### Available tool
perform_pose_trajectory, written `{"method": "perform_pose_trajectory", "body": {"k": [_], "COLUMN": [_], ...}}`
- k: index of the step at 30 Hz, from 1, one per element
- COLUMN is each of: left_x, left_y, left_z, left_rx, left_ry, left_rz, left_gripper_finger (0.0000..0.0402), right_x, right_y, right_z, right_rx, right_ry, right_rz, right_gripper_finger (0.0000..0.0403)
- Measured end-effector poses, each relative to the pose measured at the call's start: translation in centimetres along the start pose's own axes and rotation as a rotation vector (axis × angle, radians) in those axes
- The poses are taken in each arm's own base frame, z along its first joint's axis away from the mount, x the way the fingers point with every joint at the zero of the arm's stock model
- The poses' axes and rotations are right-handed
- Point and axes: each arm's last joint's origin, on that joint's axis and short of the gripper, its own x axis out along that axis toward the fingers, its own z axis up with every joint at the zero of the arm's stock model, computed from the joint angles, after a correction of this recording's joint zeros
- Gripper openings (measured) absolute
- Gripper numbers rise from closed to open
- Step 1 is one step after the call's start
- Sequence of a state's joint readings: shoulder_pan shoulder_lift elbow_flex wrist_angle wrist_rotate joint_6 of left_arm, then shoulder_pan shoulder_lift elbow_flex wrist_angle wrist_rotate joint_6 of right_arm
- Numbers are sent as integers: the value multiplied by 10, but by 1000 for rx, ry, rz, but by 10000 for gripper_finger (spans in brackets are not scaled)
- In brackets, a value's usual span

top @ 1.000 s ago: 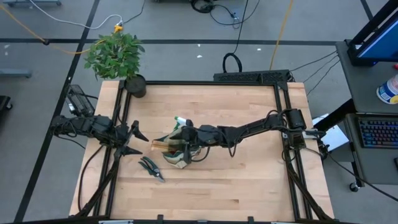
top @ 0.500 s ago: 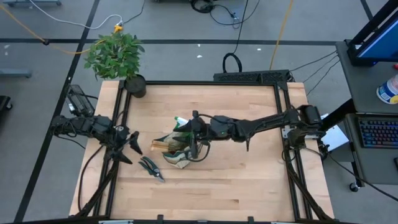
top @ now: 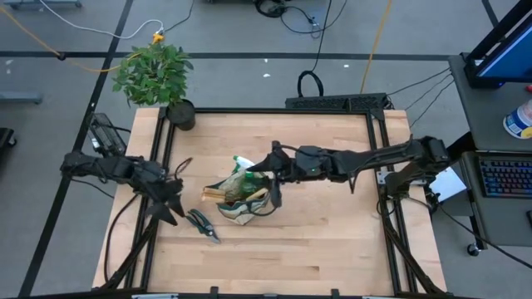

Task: Pick & Place Garden tools in Gardening bag
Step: Put the green scissors into the brown bag

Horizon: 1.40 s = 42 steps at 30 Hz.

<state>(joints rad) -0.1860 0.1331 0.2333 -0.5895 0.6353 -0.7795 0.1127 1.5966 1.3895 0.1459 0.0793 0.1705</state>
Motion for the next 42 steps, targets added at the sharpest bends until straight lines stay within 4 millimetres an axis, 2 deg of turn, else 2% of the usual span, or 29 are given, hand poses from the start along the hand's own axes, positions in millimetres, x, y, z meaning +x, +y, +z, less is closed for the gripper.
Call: {"method": "perform_pose_trajectory", "body": {"k": [5, 8, 11, 14, 17, 23, 30, 37, 42], "left_x": [5, 7, 8, 8, 9, 10, 16, 27, 39], "left_y": [13, 16, 18, 17, 16, 16, 14, 10, 4], "left_z": [-3, 0, 4, 6, 5, 2, 0, -7, -7], "left_rx": [-201, -254, -389, -494, -563, -812, -959, -1121, -1205], "left_ry": [18, -42, -138, -167, -124, -146, -242, -181, -223], "left_rz": [198, 280, 338, 321, 275, 289, 332, 380, 403], "left_gripper_finger": [308, 308, 308, 308, 308, 308, 308, 308, 308], "right_x": [-12, -15, -20, -20, -20, -21, -21, -21, -21], "right_y": [1, 1, 0, 0, -1, -1, -1, -1, -1], "right_z": [9, 10, 13, 13, 10, 10, 10, 9, 10], "right_rx": [-24, -34, -38, -45, -47, -51, -83, -157, -210], "right_ry": [-2, 6, 6, 17, 35, 51, 54, 58, 58], "right_rz": [-1, -2, -1, -8, -9, -11, -11, -9, -7], "right_gripper_finger": [130, 130, 130, 130, 130, 130, 130, 130, 130]}}
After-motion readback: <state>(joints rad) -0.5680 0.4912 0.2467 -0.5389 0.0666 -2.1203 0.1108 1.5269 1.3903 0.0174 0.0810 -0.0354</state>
